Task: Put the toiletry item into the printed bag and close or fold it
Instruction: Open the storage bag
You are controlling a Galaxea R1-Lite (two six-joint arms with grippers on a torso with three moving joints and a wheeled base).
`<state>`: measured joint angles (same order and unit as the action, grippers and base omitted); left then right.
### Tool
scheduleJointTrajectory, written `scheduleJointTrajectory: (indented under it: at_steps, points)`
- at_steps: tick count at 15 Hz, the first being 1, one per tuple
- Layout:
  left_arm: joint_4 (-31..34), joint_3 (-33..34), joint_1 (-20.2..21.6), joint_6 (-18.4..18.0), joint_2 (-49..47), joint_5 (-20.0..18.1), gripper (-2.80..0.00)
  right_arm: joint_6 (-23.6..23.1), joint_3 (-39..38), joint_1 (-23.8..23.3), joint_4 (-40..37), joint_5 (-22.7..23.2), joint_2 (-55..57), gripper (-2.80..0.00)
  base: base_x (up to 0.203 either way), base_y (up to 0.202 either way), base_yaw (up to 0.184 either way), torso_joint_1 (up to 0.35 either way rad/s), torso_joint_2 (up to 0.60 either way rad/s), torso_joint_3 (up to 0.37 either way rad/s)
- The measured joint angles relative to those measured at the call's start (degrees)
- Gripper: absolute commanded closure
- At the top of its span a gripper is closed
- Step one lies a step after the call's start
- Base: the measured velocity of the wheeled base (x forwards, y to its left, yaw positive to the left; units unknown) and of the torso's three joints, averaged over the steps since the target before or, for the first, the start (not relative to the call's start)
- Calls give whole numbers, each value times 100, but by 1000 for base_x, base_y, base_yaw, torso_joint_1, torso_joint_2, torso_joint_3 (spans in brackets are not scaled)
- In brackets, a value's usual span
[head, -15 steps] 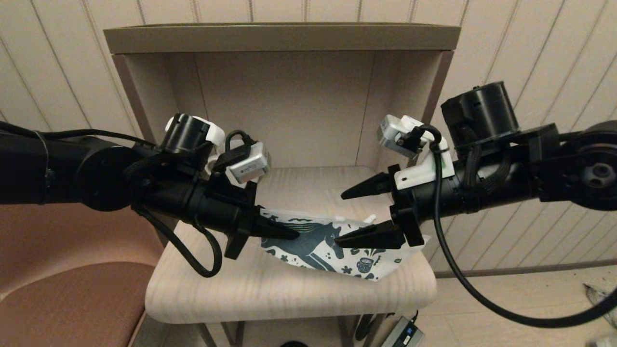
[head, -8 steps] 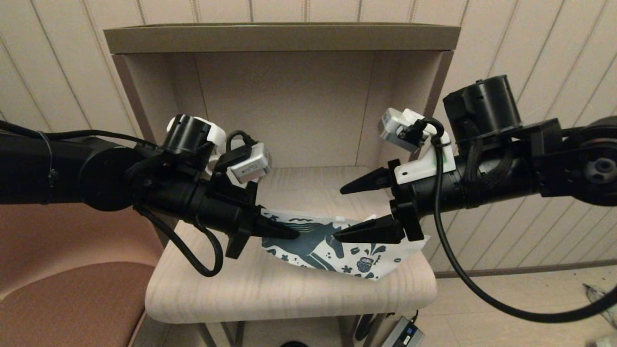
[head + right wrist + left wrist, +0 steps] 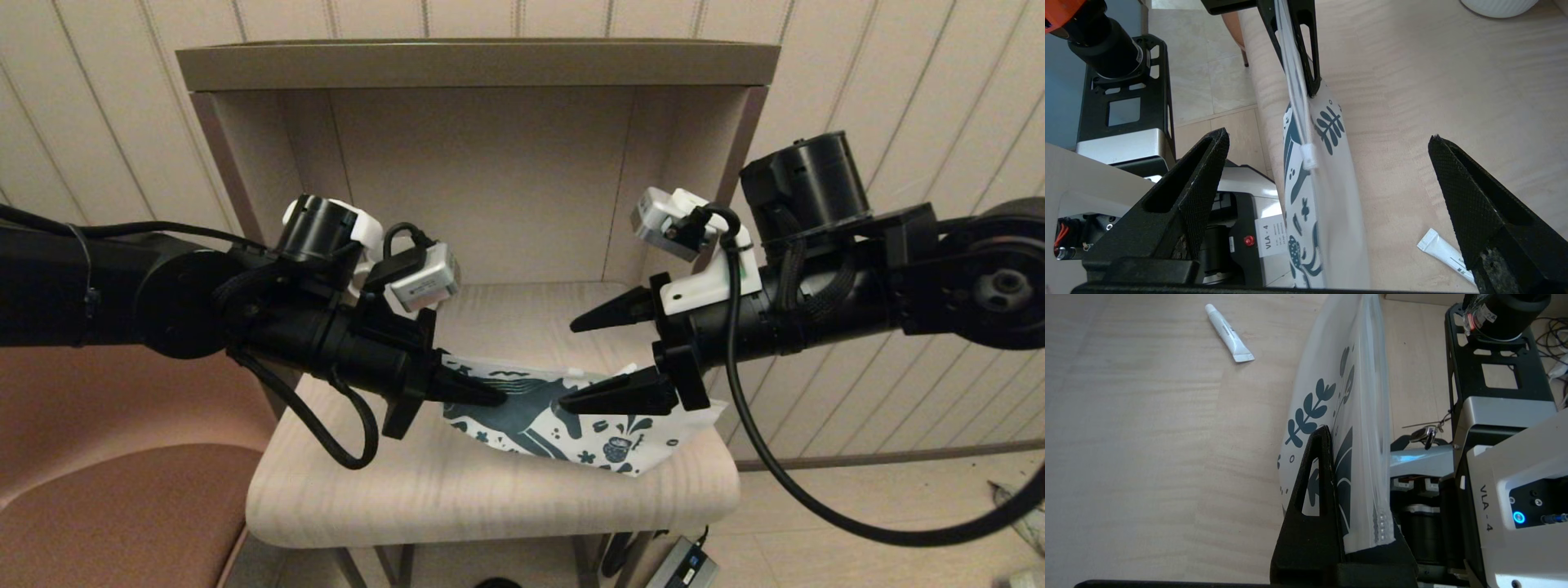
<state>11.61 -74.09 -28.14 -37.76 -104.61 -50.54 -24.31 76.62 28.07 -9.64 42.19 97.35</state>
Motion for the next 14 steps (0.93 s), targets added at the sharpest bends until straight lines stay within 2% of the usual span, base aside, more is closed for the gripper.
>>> scheduleJointTrajectory:
  at_steps: [4,5,6,14]
  points:
    - [0,0,6,-4,-13,10,0,2,-35,-2,-5,0,20,-280,0,0,0,0,0,0]
    - [0,1,6,-6,-16,8,0,0,-38,-2,0,0,30,-163,0,0,0,0,0,0]
    - [-1,1,9,-2,-16,11,0,-6,-42,-1,3,-2,41,0,0,0,0,0,0,0]
    - [-6,-18,35,3,-38,5,0,0,-52,9,13,65,66,0,0,0,0,0,0,0]
